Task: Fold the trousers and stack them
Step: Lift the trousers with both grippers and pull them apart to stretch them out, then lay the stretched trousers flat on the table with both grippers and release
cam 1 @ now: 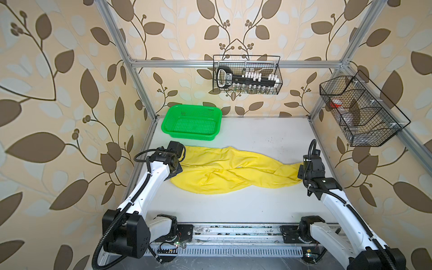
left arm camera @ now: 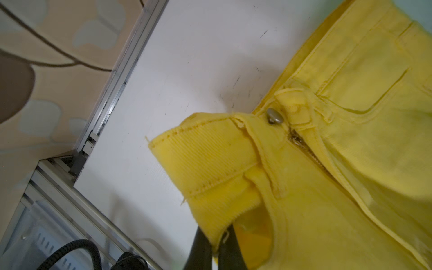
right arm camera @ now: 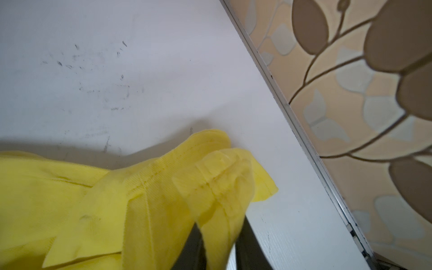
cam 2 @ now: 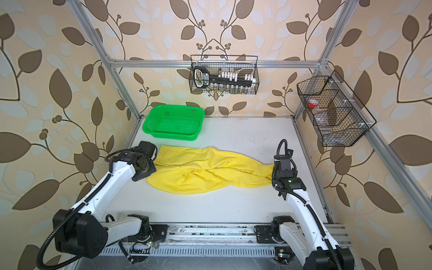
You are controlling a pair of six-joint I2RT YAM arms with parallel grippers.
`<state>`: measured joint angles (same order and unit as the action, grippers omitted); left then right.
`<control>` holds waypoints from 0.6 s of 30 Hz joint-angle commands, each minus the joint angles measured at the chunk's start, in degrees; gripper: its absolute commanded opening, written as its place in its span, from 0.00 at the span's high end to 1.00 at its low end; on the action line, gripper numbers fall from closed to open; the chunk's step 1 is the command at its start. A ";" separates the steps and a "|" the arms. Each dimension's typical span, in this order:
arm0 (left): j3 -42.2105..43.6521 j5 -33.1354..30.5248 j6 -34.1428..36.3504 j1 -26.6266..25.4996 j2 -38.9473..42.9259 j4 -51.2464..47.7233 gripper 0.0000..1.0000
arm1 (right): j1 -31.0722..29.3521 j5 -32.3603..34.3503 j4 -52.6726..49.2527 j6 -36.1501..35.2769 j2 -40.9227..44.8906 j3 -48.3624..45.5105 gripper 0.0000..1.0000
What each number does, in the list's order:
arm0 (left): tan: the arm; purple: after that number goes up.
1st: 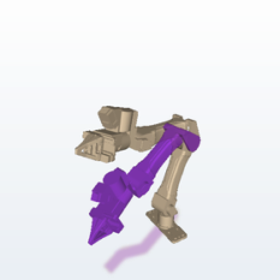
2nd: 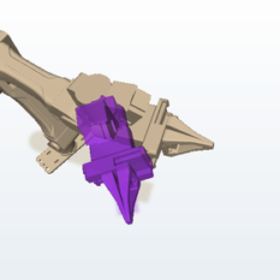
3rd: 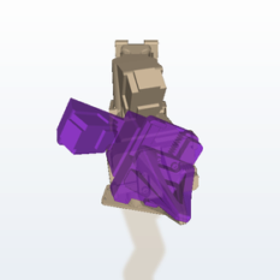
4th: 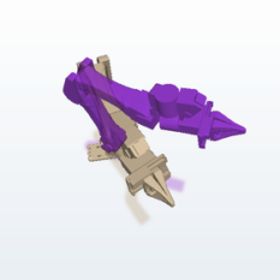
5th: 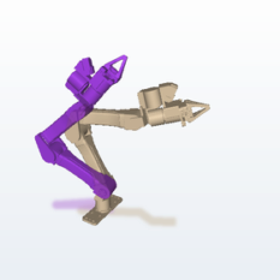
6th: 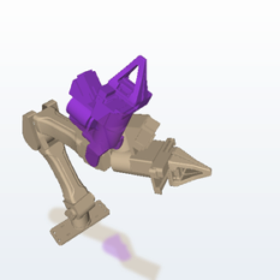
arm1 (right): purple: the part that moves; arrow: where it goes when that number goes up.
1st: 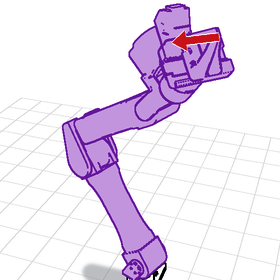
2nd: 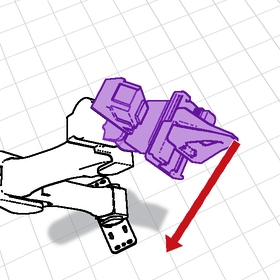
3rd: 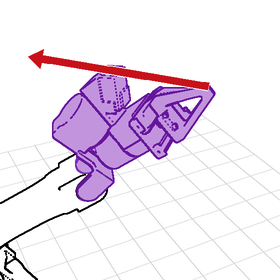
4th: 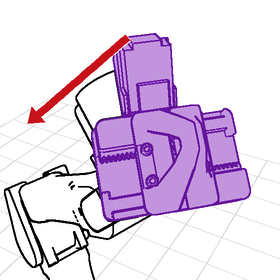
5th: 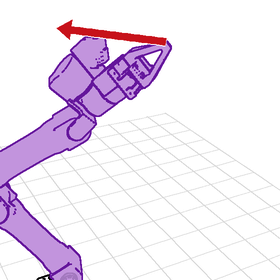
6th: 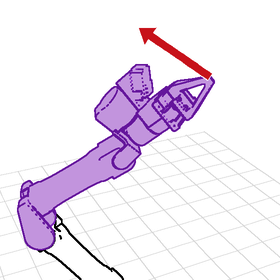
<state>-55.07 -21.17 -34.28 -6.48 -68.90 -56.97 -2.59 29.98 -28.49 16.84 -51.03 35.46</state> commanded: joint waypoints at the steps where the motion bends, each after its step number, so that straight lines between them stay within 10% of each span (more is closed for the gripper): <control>1: 0.30 1.08 -0.14 0.76 -0.62 0.81 0.72 | 0.09 -0.47 -4.70 2.71 1.15 5.37 0.65; 5: 0.08 1.03 -0.56 2.93 3.20 -1.04 0.52 | 0.39 -0.26 -12.38 5.04 3.74 10.42 0.44; 7: -1.17 1.58 -0.35 4.63 5.26 -1.87 0.25 | 0.39 -0.95 -13.38 4.77 5.62 12.50 0.41; 18: -12.12 17.82 4.40 5.41 -4.79 0.67 0.09 | -4.37 -26.97 0.98 -0.36 0.53 10.29 0.34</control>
<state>-64.58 -8.67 -31.40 -1.06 -70.78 -56.01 -4.54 11.73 -30.98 17.93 -49.30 47.62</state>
